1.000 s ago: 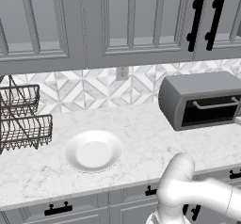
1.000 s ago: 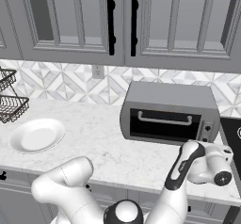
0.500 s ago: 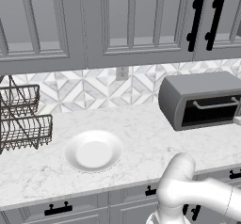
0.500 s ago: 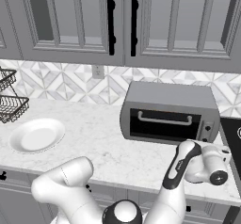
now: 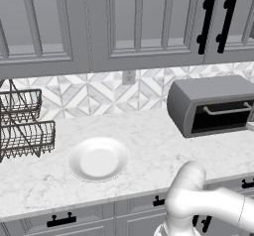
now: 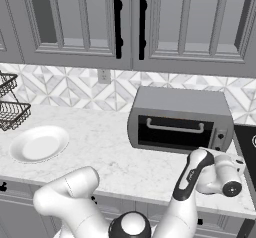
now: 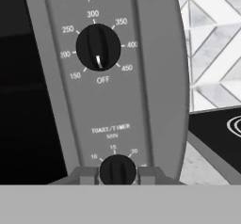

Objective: Pick up the kebab skewer and baguette bread, and place them inside the toaster oven. Close the toaster oven door and start by setting the timer.

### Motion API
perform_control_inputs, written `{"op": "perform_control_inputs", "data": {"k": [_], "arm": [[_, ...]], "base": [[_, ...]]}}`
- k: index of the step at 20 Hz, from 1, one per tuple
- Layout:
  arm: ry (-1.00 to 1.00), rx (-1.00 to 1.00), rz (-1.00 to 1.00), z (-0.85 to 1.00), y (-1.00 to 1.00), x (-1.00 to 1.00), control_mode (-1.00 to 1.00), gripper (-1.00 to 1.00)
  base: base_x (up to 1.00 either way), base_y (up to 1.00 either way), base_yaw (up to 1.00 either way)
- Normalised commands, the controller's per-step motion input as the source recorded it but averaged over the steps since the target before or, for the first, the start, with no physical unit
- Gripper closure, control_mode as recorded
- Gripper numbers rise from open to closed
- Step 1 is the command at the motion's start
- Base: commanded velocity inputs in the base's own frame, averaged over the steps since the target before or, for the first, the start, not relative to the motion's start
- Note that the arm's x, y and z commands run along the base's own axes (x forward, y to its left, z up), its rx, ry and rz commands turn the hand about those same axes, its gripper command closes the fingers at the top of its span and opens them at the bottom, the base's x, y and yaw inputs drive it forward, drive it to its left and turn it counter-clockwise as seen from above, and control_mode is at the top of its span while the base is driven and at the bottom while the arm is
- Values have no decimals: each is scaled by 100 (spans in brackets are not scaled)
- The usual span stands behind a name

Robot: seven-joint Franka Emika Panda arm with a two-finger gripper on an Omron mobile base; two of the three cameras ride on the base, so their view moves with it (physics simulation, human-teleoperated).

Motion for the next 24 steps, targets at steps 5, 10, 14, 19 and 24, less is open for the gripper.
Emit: {"op": "perform_control_inputs", "data": {"k": [5, 10, 14, 19, 24], "arm": [[-2, 16, -6, -1, -3, 0, -100, 100], [-8, 21, -6, -6, -9, 0, -100, 100], [-11, 24, 0, -4, -11, 0, -100, 100], [-11, 23, 0, -1, -5, 0, -100, 100], [-9, 24, 0, 0, -3, 0, -100, 100]], "base": [[0, 0, 0], [0, 0, 0], [0, 0, 0], [0, 0, 0], [0, 0, 0]]}}
